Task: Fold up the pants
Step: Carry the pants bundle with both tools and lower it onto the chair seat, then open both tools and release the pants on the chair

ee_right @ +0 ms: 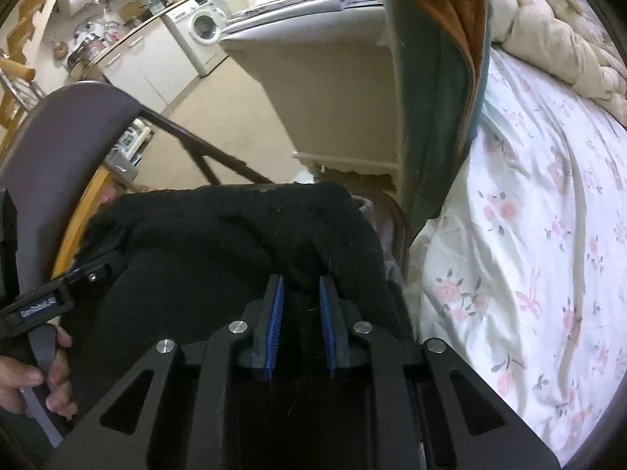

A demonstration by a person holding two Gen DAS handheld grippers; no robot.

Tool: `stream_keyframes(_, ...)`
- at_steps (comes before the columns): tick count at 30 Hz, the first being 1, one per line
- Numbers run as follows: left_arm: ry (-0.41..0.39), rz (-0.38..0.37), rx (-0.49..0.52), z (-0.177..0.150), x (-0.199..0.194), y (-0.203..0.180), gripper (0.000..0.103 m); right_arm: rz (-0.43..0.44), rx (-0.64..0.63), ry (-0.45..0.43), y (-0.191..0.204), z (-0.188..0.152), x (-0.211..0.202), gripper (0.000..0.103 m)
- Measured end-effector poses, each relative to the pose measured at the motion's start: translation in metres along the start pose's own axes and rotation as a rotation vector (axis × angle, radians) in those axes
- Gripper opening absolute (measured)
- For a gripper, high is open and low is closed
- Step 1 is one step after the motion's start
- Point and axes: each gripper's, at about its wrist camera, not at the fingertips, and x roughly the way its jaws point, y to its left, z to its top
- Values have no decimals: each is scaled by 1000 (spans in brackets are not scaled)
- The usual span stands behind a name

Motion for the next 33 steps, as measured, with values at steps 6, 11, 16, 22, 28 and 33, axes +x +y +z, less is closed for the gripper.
stream_keyframes(6,-74,36,41,-6,-39,-16,93,130,16,-38,-8,1,-28,23)
stream_keyframes(11,-203,47,47,-15,-112,-48,92,226,-37,-128,-18,-13,-105,53)
stream_keyframes(16,-332,39,78,-58,-182,-110,92,223,-64,-249,-43,-54,-206,84)
stream_keyframes(22,-395,-5,247,-113,-232,-224,92,105,-49,-433,-85,-122,-331,103)
stream_keyframes(28,-411,-42,346,-192,-259,-319,93,-26,-16,-519,-126,-187,-416,103)
stream_keyframes(33,-427,3,383,-252,-269,-349,95,-97,33,-564,-161,-242,-455,103)
